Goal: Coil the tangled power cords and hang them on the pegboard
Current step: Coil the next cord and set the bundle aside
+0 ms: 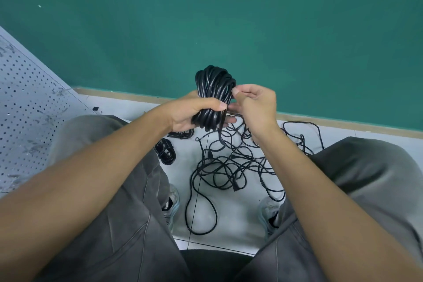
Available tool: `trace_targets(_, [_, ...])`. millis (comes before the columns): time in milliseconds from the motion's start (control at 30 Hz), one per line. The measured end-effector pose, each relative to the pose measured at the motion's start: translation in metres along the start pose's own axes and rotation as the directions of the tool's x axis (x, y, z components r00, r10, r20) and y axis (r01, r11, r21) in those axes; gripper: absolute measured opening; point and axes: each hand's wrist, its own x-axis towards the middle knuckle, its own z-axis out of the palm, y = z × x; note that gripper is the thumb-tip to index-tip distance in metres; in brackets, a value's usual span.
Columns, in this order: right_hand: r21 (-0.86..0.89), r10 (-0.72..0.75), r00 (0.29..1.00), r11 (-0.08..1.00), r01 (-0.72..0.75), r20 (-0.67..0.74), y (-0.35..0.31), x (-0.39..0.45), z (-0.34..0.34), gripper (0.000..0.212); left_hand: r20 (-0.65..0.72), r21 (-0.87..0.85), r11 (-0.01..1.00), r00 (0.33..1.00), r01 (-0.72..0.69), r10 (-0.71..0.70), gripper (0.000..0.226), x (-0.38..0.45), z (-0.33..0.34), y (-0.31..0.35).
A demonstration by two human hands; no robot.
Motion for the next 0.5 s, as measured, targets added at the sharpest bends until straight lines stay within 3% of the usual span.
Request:
trace_targets(100, [-0.137, -0.084, 0.995, 0.988, 0.075, -0.058, 0.004, 0.004, -0.003, 0.011, -0.055, 0.022, 1.000, 0.998, 0.001, 0.000, 0.027, 0.002, 0.005, 0.000])
trace_targets(167, [-0.185, -0.124, 0.992, 0.975, 0.122, -0.002, 0.007, 0.005, -0.003, 0.006, -0.098, -0.041, 0.999, 0.995, -0.014, 0.009, 0.018, 0.004, 0.005, -0.001])
trace_targets(267, [-0.083, 0.008, 0.968, 0.996, 0.013, 0.252, 0.011, -0.004, 0.002, 0.033, -0.110, -0.173, 0.982, 0.992, -0.075, 0.056, 0.015, 0.010, 0.000, -0.001])
trace_targets(333, [-0.150, 0.099, 0.891, 0.988, -0.035, 0.442, 0.016, -0.013, 0.008, 0.052, -0.161, -0.222, 0.968, 0.984, -0.117, 0.082, 0.017, 0.014, -0.003, 0.000])
trace_targets(433, [-0.265, 0.189, 0.845, 0.962, -0.058, 0.500, 0.024, -0.024, 0.015, 0.071, -0.347, -0.319, 0.923, 0.933, -0.215, 0.097, 0.014, 0.019, -0.009, 0.002])
trace_targets(500, [-0.296, 0.230, 0.825, 0.952, -0.080, 0.516, 0.024, -0.027, 0.015, 0.069, -0.496, -0.347, 0.897, 0.865, -0.276, 0.074, 0.018, 0.021, -0.016, 0.004])
